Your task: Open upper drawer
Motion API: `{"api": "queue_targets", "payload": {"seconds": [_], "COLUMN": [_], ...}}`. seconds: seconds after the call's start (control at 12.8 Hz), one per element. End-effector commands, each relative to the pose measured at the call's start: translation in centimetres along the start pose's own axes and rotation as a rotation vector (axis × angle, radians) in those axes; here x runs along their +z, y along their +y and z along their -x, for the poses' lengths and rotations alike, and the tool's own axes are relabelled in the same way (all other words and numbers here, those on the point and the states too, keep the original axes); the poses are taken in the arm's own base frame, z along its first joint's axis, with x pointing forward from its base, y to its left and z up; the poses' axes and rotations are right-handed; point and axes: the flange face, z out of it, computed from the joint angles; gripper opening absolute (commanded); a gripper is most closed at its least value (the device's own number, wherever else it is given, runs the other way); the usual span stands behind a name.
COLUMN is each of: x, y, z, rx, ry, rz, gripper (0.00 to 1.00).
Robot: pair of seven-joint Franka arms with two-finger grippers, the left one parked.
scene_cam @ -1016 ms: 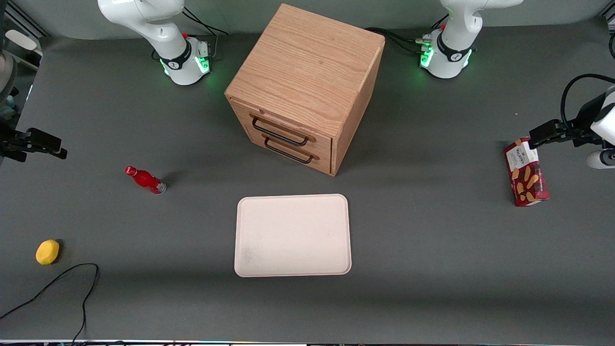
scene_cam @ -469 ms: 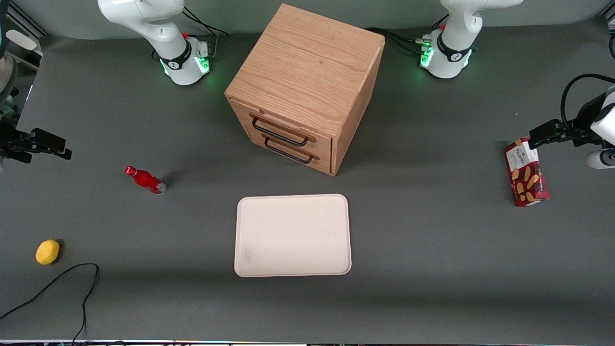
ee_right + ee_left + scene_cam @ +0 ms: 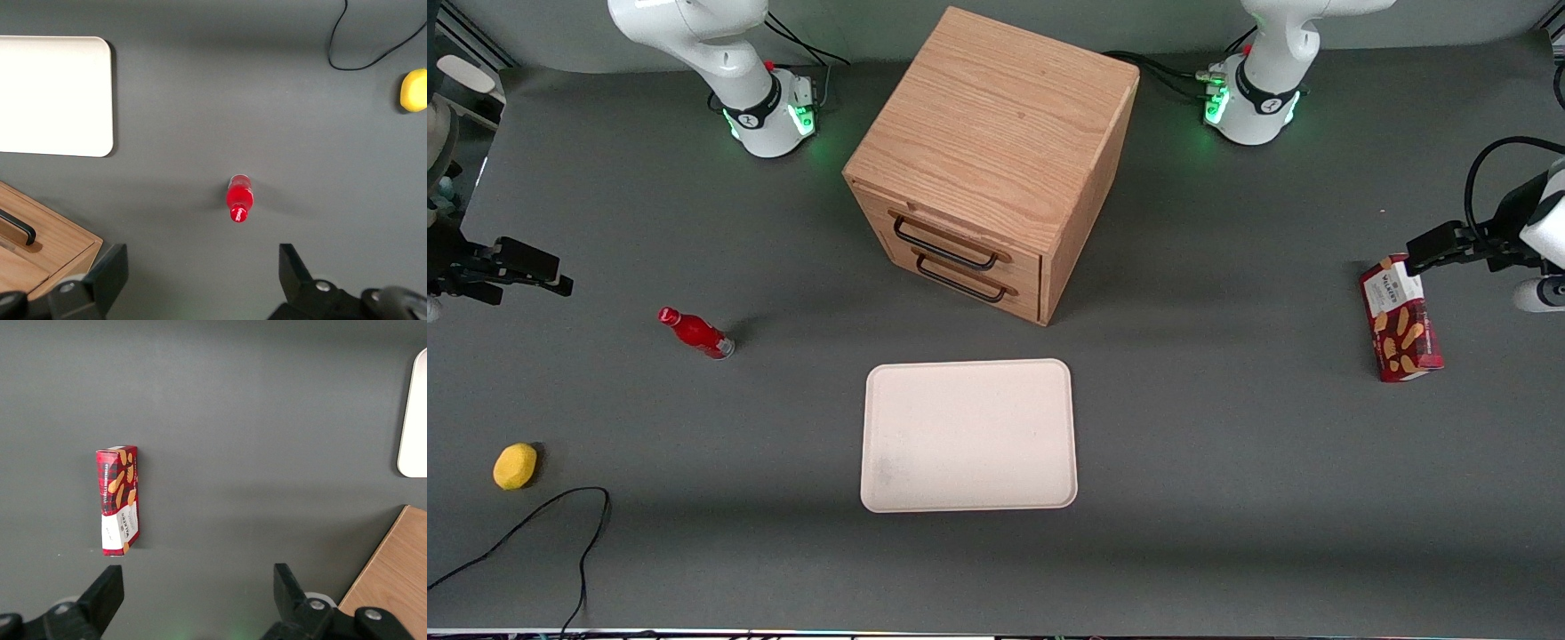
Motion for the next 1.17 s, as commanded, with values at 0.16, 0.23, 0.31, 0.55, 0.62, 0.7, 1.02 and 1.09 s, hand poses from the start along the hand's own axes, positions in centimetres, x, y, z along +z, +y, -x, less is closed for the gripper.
{"api": "queue_targets", "payload": {"seconds": [0.16, 0.23, 0.31, 0.55, 0.62, 0.7, 1.02, 1.09], "x": [-0.2, -0.1, -0.1, 0.4, 1.4, 2.5, 6.6, 7.8], "y": [-0.7, -1.1, -1.6, -4.7, -6.1, -8.3, -15.2, -17.1], "z": [-0.4, -0.5, -0.6, -1.0, -1.8, -2.3, -5.2, -5.7], "rx": [-0.009, -0.016, -0.024, -0.064, -0.087, -0.129, -0.215, -0.245], "ry": [-0.005, -0.008, -0.008, -0.010, -0.024, -0.040, -0.083, -0.100], "rz": [-0.016, -0.016, -0.015, -0.071, -0.083, -0.106, -0.245, -0.282], "gripper": [1.00, 1.00, 1.00, 1.00, 1.00, 1.00, 1.00, 1.00]}}
